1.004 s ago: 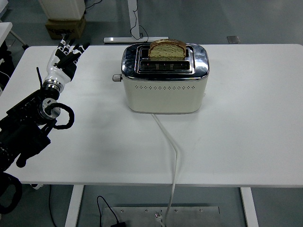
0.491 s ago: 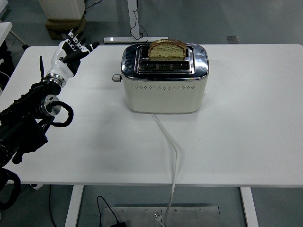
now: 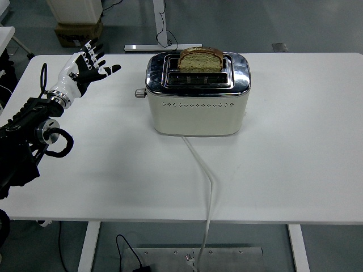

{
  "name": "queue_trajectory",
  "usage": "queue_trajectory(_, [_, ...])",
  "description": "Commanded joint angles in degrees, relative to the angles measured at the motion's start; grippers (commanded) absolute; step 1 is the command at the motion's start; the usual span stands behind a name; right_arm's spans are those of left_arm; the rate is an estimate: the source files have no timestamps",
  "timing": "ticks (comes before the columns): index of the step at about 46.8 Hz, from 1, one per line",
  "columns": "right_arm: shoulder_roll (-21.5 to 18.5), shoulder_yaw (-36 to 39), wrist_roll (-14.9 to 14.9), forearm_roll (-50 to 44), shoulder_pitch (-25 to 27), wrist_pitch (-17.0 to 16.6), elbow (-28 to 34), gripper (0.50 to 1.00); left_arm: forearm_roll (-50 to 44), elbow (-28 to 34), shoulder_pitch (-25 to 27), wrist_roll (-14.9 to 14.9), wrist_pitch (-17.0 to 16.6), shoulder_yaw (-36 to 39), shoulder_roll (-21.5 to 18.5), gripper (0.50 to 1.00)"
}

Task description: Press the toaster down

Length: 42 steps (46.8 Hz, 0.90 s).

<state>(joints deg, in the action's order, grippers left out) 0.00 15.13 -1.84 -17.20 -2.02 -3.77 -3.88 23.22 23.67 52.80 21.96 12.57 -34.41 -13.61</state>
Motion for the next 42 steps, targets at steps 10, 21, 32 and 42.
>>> queue_trajectory(10, [0.0, -0.01, 0.0, 0.06, 0.0, -0.01, 0.02, 0.998, 13.68, 9.81, -0.33, 3.26, 0.26, 2.15, -4.75, 1.0])
queue_trajectory(21, [0.0, -0.01, 0.0, 0.06, 0.0, -0.01, 0.01, 0.995, 23.97, 18.25, -0.85, 3.52, 0.18, 4.35, -8.09, 1.0])
queue_trajectory(32, [0.0, -0.01, 0.0, -0.03, 0.0, -0.01, 0.02, 0.995, 29.42, 21.68, -0.86, 3.7, 0.18, 6.37, -11.43, 1.0])
queue_trajectory(42, [0.0, -0.01, 0.0, 0.06, 0.0, -0.01, 0.02, 0.998, 30.3, 22.47, -0.86, 3.7, 0.26, 6.37, -14.07, 1.0])
